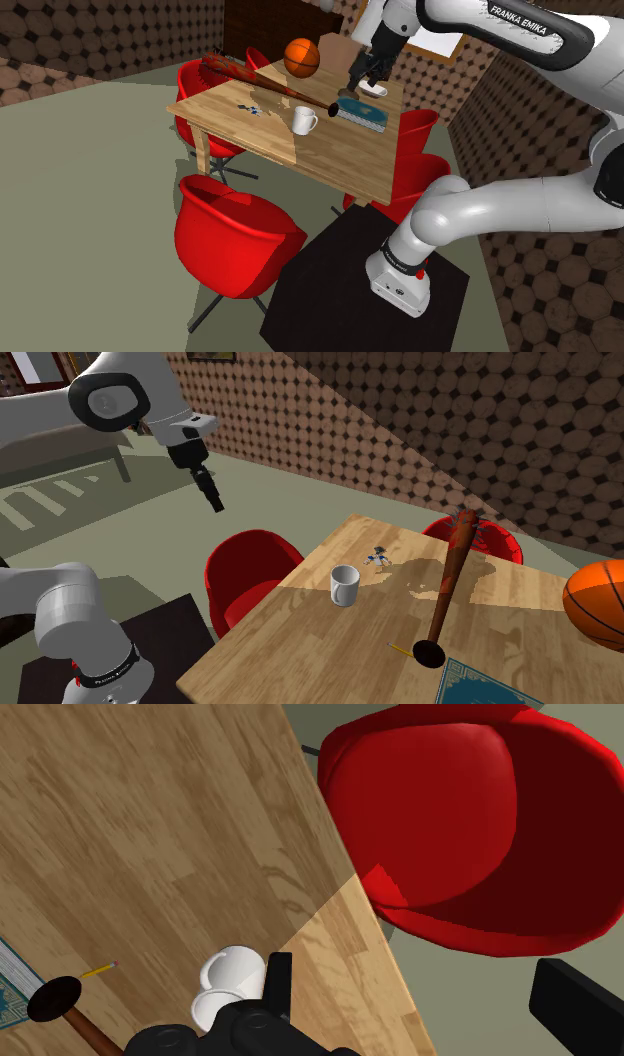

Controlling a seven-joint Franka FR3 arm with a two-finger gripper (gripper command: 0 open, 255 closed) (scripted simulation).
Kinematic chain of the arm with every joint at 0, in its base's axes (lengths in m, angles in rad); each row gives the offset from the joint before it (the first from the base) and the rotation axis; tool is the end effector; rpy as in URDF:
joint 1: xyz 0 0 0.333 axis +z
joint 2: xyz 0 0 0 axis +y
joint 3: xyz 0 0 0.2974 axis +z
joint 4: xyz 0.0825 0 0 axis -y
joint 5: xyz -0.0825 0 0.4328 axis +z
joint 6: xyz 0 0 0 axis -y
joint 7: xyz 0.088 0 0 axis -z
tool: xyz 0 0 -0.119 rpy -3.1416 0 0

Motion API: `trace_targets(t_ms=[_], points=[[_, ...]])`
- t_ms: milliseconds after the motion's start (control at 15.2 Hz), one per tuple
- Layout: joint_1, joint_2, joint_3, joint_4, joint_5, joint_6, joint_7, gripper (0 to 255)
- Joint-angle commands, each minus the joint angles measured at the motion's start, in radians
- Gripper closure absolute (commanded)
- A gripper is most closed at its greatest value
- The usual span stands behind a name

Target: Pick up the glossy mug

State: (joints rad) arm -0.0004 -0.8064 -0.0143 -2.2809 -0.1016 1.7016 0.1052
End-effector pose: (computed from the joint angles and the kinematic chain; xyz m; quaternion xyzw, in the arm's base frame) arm 0.3776 -0.0177 0.6264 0.9909 -0.0570 0.1152 0.0402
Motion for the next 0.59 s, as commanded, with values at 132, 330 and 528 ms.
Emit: trace_targets(t_ms=[132, 330, 528], points=[[-0.004, 0.059, -0.019, 0.001, -0.008, 0.048, -0.014, 0], [-0.009, 0.154, -0.046, 0.012, -0.016, 0.117, -0.036, 0], [-0.012, 0.255, -0.073, 0.034, -0.021, 0.181, -0.059, 0]])
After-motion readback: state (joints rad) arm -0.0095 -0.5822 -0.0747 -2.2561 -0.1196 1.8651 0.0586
